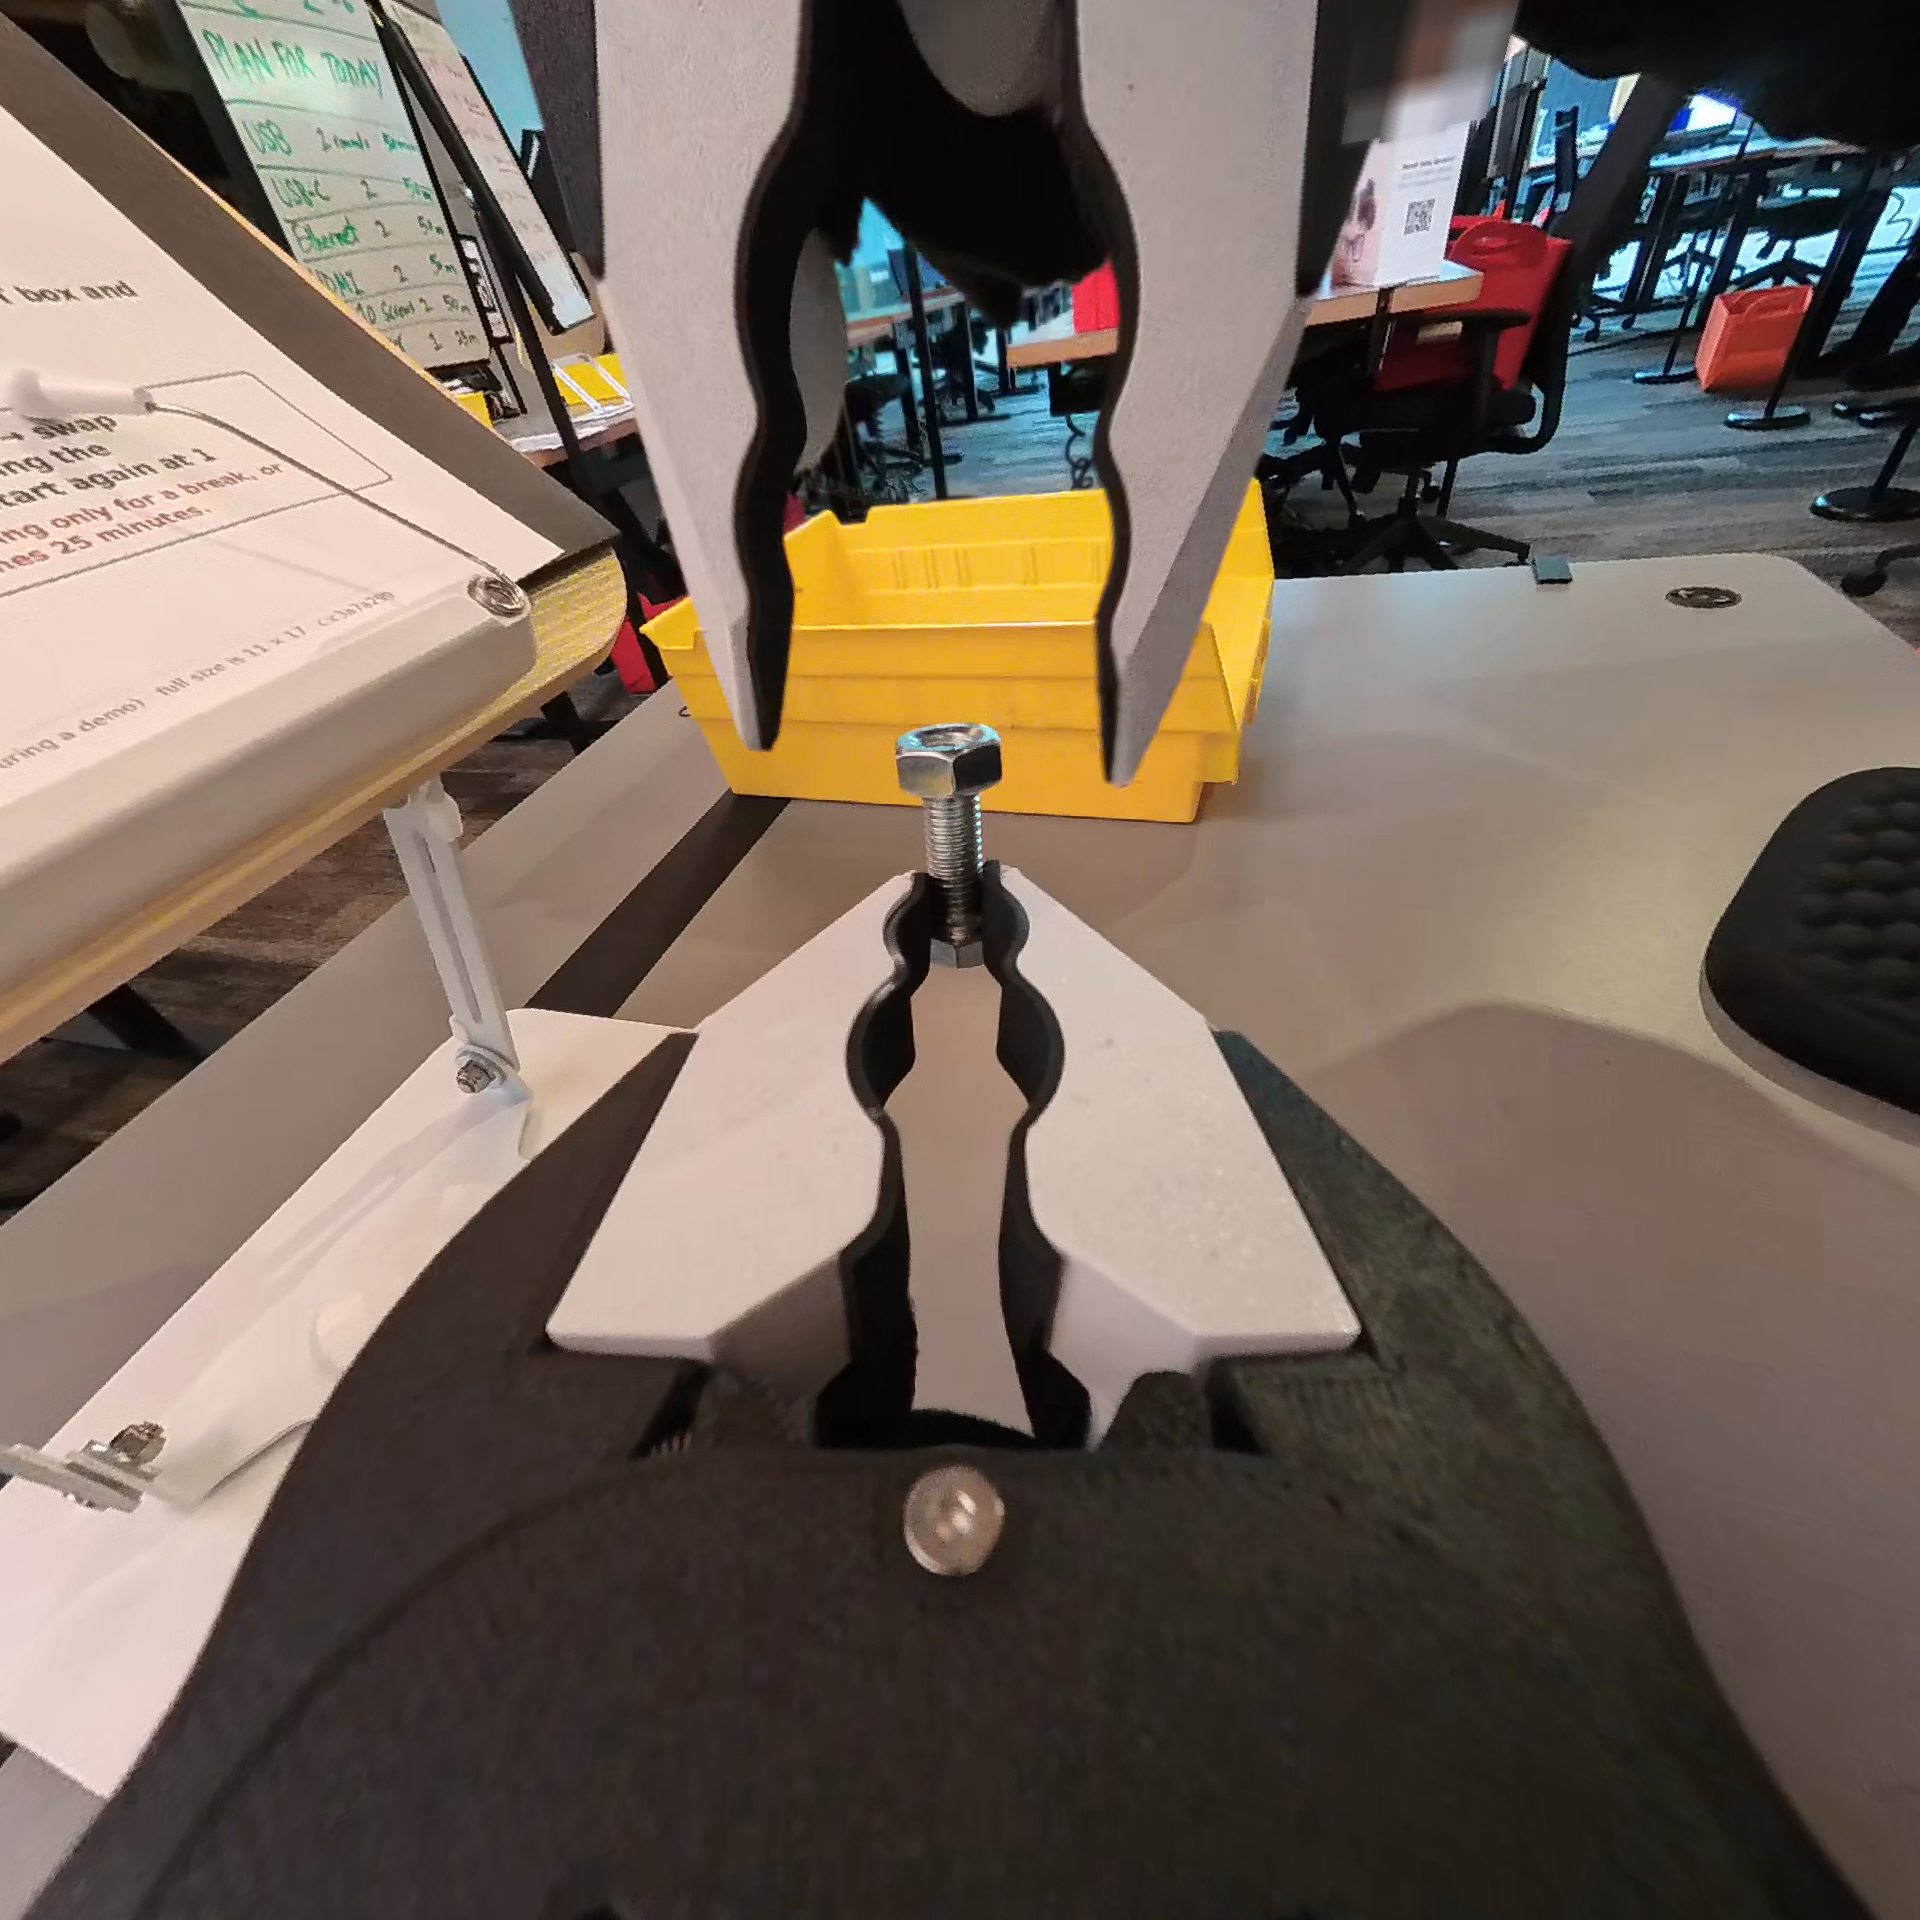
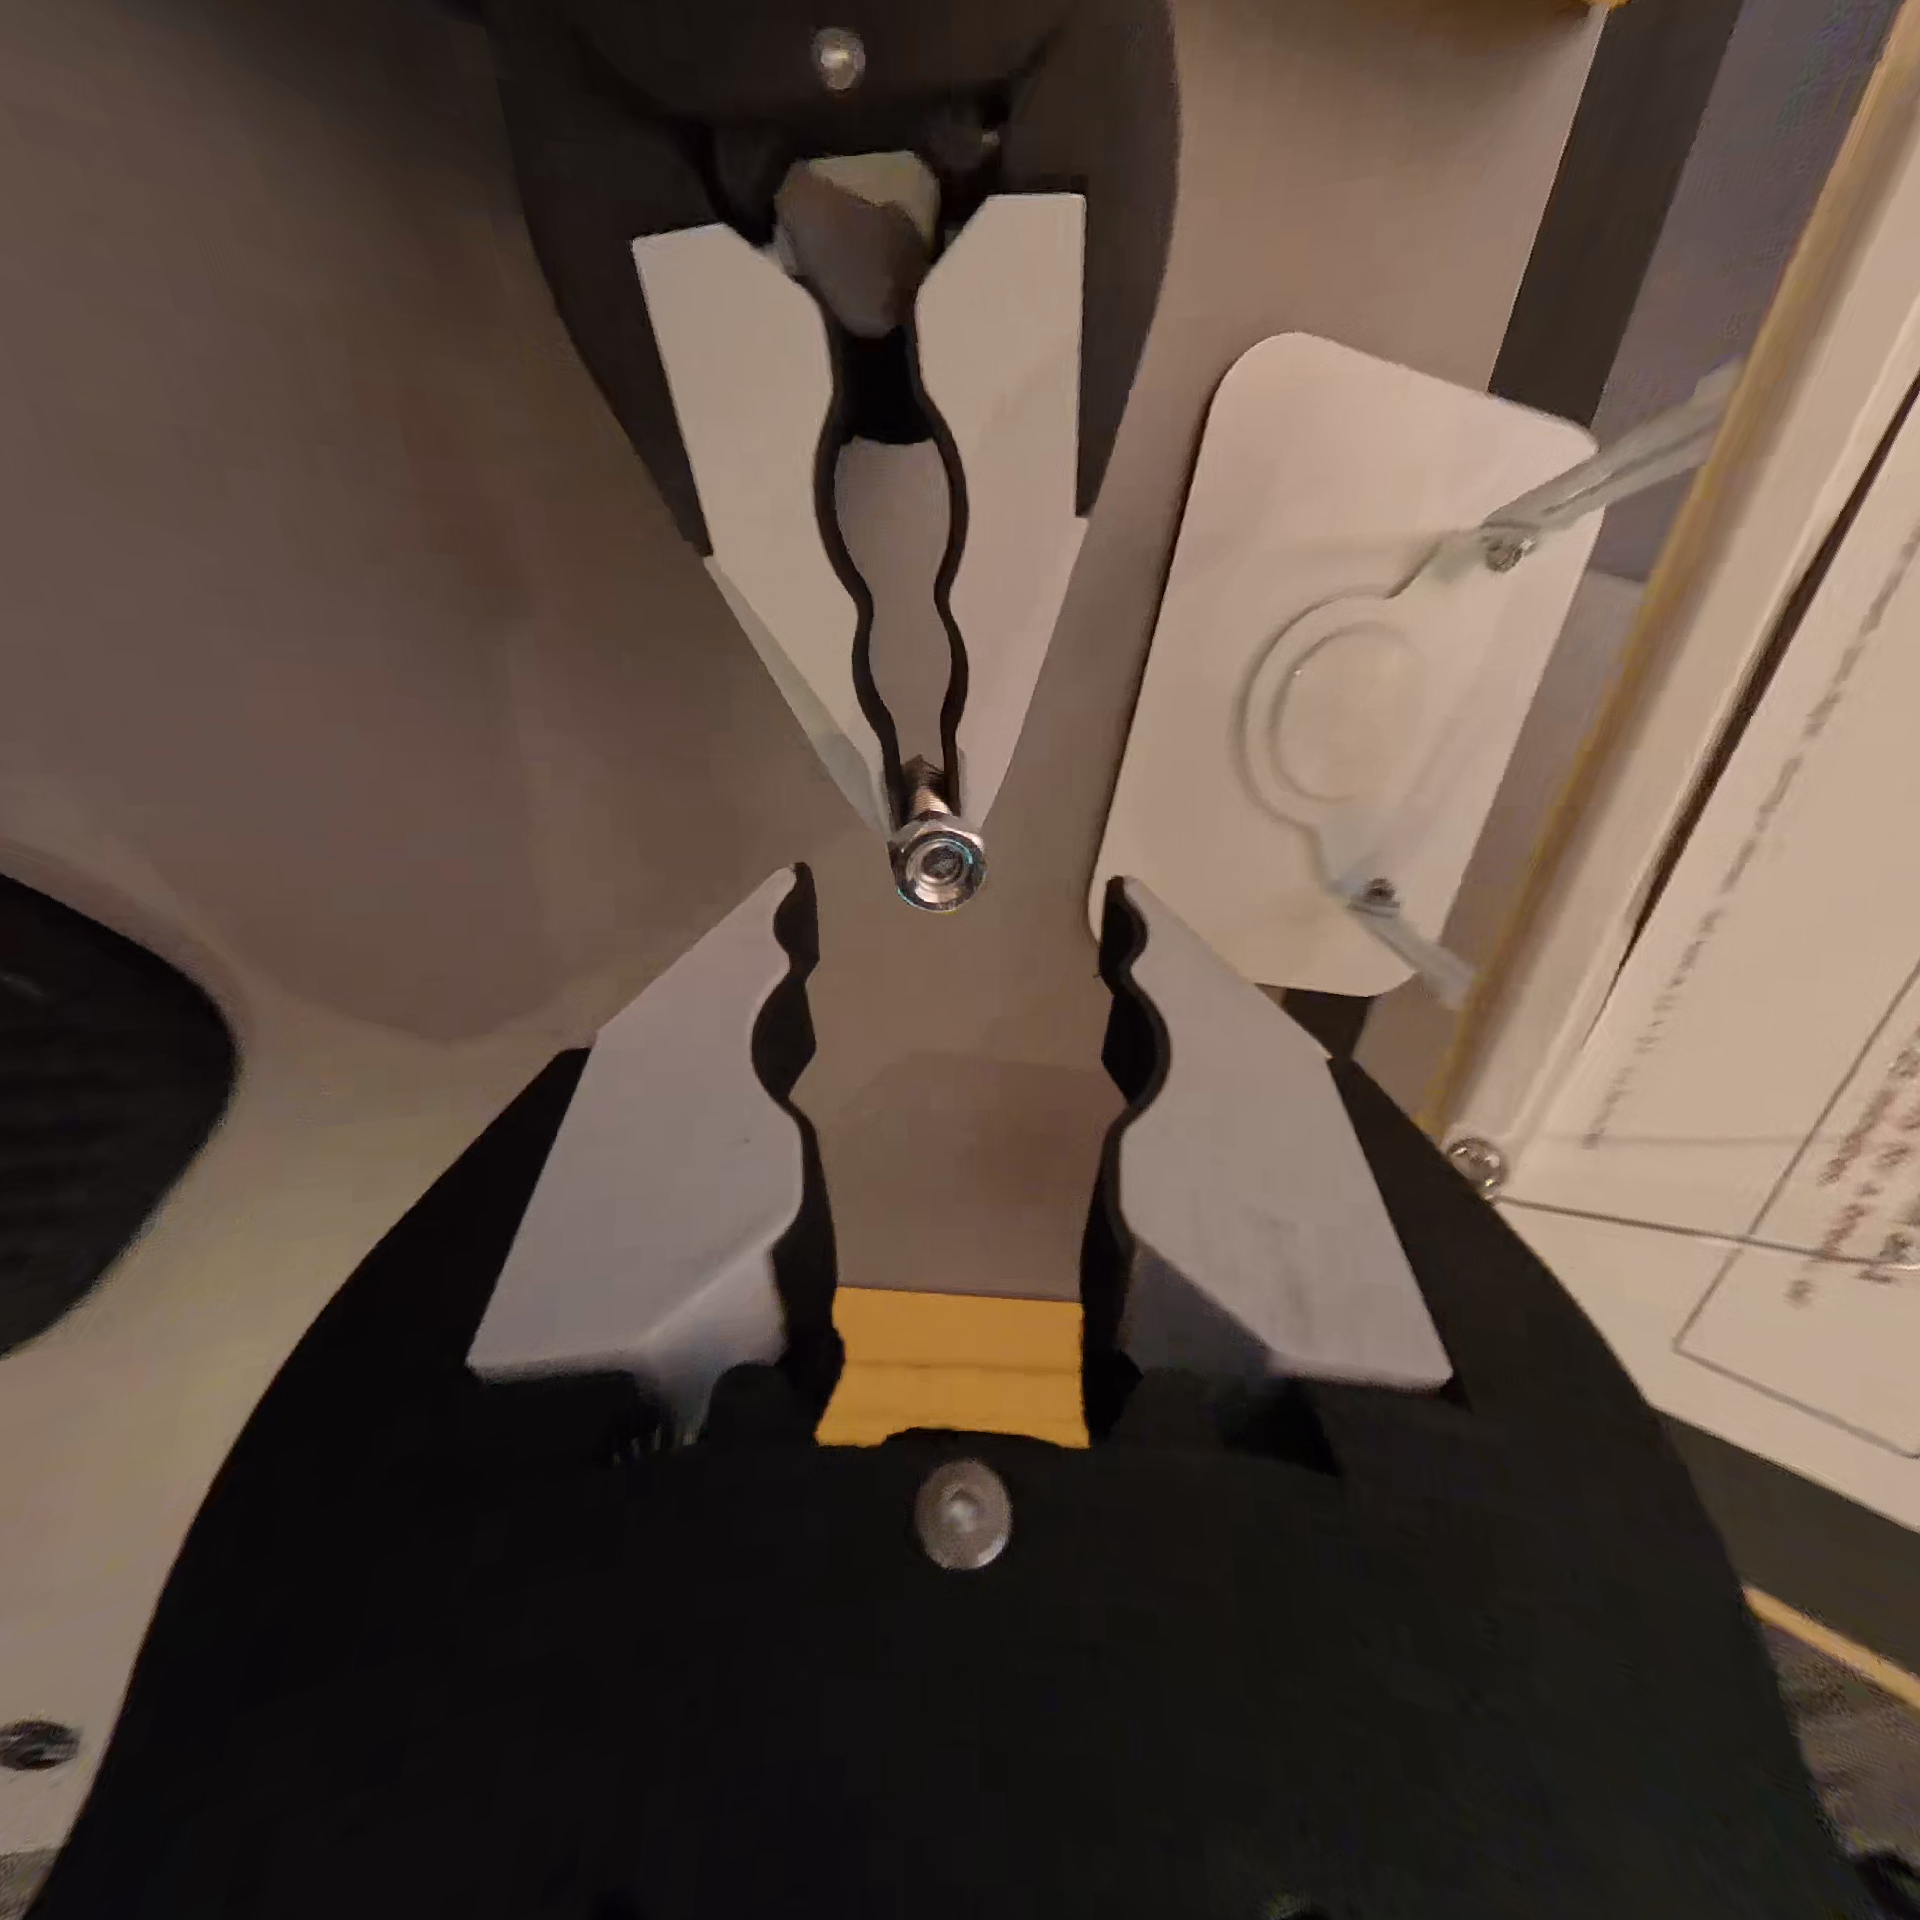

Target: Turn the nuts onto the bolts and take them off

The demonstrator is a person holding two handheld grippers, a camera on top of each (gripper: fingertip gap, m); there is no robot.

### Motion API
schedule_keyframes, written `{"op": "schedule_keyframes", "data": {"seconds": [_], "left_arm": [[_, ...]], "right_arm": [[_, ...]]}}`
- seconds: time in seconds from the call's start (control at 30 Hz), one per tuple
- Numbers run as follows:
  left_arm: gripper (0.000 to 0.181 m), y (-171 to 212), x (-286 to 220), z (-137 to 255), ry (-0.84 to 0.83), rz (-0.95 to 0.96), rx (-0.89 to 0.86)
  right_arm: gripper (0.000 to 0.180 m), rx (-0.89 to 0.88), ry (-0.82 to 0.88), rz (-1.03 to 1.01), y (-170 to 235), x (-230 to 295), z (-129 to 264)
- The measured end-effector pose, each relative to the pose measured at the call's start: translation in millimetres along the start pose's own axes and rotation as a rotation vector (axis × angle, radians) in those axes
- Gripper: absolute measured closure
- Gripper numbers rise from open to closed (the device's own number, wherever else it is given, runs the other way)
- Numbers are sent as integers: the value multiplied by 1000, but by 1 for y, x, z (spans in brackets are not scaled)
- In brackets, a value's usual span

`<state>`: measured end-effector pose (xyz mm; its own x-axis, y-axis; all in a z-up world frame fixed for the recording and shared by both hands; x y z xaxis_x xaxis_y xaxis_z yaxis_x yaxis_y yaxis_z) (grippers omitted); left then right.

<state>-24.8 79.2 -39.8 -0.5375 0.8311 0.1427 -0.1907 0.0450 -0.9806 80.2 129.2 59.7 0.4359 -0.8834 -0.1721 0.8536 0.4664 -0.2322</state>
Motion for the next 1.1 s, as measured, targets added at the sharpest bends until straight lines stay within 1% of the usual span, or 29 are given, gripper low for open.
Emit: {"op": "schedule_keyframes", "data": {"seconds": [0.03,0.17,0.27,0.37,0.47,0.53,0.6,0.63,0.67,0.73,0.77,0.87,0.93,1.0,1.1], "left_arm": [[173,0,0,0,2,-1,1],[173,0,-2,-1,4,-8,5],[173,0,-2,-1,4,-9,6],[173,0,-3,-2,6,-13,6],[173,1,-1,-1,1,-10,10],[173,2,-1,-1,-4,-10,17],[173,3,0,-1,-5,-4,17],[173,3,0,-1,-2,-3,15],[173,3,-1,-1,-1,-8,18],[173,1,-2,-2,5,-9,11],[173,1,-3,-3,6,-14,13],[173,2,-2,-2,5,-8,14],[173,2,-1,-2,5,-1,11],[173,3,-1,-2,7,-1,12],[173,3,-2,-3,10,-5,16]], "right_arm": [[131,6,15,47,-1,2,-1],[148,31,9,145,-2,8,-6],[164,42,5,156,-1,7,-9],[164,26,-31,102,0,4,-9],[164,10,-63,-20,2,1,-11],[164,5,-108,-192,3,-3,-13],[164,-25,-184,-414,5,-7,-15],[163,-34,-225,-486,7,-8,-17],[161,-36,-252,-512,8,-8,-18],[134,-39,-245,-493,12,-9,-19],[126,-41,-229,-470,13,-10,-18],[125,-64,-186,-389,13,-9,-11],[130,-67,-127,-278,11,-7,-5],[131,-40,-54,-163,10,-5,-2],[138,-29,-2,-7,5,1,-2]]}}
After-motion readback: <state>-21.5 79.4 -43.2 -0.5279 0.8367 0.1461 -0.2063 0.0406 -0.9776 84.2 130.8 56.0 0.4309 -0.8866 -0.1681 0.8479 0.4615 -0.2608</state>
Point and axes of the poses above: each gripper's, where its closed fingertips meet, z back along the fingers, y out of its underside, x = y × z across the jaws, the point moved 10 cm from there along z, back along the fingers
